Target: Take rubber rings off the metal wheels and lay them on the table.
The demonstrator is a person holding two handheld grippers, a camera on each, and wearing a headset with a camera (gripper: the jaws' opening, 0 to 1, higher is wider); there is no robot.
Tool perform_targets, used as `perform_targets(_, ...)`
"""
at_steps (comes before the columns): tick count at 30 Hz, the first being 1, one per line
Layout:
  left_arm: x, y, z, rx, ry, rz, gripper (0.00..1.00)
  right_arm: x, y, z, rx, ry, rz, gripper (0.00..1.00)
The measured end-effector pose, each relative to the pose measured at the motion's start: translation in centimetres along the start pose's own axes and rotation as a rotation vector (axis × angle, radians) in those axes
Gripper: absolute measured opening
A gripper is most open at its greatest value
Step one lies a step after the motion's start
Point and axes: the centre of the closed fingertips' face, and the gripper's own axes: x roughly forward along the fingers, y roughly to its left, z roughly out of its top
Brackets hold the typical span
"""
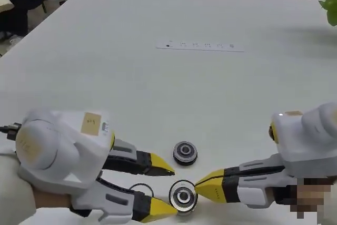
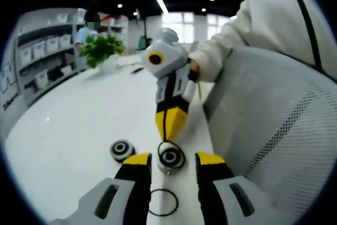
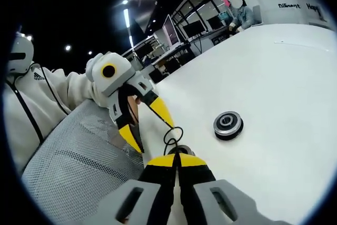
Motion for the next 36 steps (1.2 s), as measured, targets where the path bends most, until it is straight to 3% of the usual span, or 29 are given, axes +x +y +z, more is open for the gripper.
perform_targets(4,-1.1,0.2,0.4,-0.013,-0.016,0.013,0.47,-0.2,0.1,0.3,-0.002,-0.004,-0.001,0.00)
perform_targets(15,-3.6,0.3,0.8,-0.031,-0.037,0.056,0.64,-0.5,0.7,1.1,-0.007,-0.016,-0.002,0.00)
perform_targets(26,-6.5,0.8,0.4,-0.042,-0.045,0.122,0.70,-0.6,1.2,2.0,-0.028,-0.014,0.005,0.00)
perform_targets(36,-9.0,0.9,-0.7,-0.077,-0.054,0.194,0.74,-0.2,1.8,3.2,-0.060,-0.003,0.020,0.00)
